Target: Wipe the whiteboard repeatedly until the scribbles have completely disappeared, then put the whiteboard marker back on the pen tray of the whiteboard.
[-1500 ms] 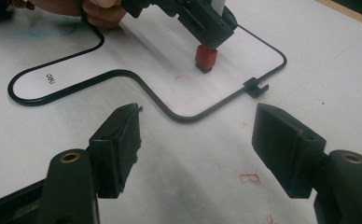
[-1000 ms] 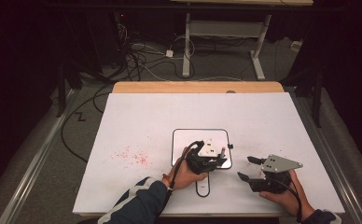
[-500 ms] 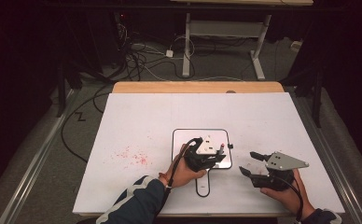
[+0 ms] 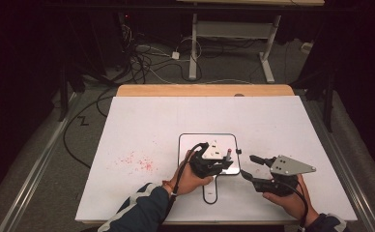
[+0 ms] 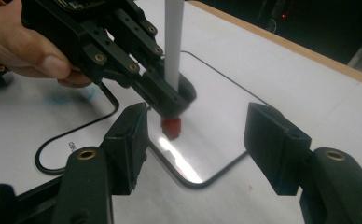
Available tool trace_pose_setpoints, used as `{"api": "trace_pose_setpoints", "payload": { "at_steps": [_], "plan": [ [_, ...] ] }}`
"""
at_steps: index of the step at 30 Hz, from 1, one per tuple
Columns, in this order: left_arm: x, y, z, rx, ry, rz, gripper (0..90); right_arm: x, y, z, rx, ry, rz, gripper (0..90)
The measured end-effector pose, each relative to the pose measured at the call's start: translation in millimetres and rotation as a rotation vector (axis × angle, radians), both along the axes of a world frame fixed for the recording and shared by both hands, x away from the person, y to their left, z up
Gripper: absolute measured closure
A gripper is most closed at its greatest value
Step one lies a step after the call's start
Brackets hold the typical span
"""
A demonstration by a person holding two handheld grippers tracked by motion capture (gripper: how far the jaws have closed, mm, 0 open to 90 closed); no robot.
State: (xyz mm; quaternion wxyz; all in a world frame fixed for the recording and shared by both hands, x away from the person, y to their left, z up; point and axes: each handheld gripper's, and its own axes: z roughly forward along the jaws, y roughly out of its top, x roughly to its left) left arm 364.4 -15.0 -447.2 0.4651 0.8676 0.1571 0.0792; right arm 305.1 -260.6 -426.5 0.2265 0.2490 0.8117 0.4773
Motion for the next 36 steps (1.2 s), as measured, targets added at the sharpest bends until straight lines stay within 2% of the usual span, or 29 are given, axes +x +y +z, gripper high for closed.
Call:
{"api": "trace_pose_setpoints", "payload": {
  "at_steps": [5, 13, 17, 19, 21, 25, 27, 31, 33, 36],
  "plan": [
    [-4.3, 1.0, -0.8, -0.002, 0.006, 0.002, 78.2, 0.9, 11.5, 2.2, 0.013, -0.003, 0.04, 41.7],
    [-15.7, -2.3, 1.3, -0.011, 0.008, -0.029, 78.1, 6.1, 32.4, 6.9, 0.049, 0.006, 0.079, 47.0],
    [-19.1, -2.6, 1.2, -0.006, 0.003, -0.034, 78.1, 10.7, 37.5, 6.2, 0.045, 0.008, 0.073, 61.6],
    [-20.2, -3.5, 1.0, -0.003, 0.0, -0.038, 78.1, 11.7, 36.7, 6.8, 0.068, 0.023, 0.08, 68.7],
    [-20.1, -4.0, 1.2, -0.013, 0.004, -0.037, 78.0, 10.5, 35.2, 8.3, 0.068, 0.014, 0.086, 77.5],
    [-23.3, -7.2, 1.7, -0.005, -0.007, -0.05, 76.5, 9.1, 34.0, 9.0, 0.073, 0.023, 0.112, 81.0],
    [-24.9, -8.8, 1.1, 0.004, -0.017, -0.047, 70.5, 8.1, 33.3, 9.4, 0.074, 0.021, 0.105, 81.2],
    [-28.8, -8.3, 2.9, 0.059, -0.049, -0.033, 41.2, 5.5, 27.4, 15.4, 0.1, 0.011, 0.101, 81.2],
    [-33.7, -2.3, 6.0, 0.079, -0.093, 0.002, 28.9, 5.1, 23.3, 18.1, 0.101, 0.012, 0.095, 81.2],
    [-41.5, 14.2, 10.9, 0.087, -0.171, 0.035, 22.2, 7.0, 14.9, 20.6, 0.106, 0.023, 0.073, 81.2]
  ]
}}
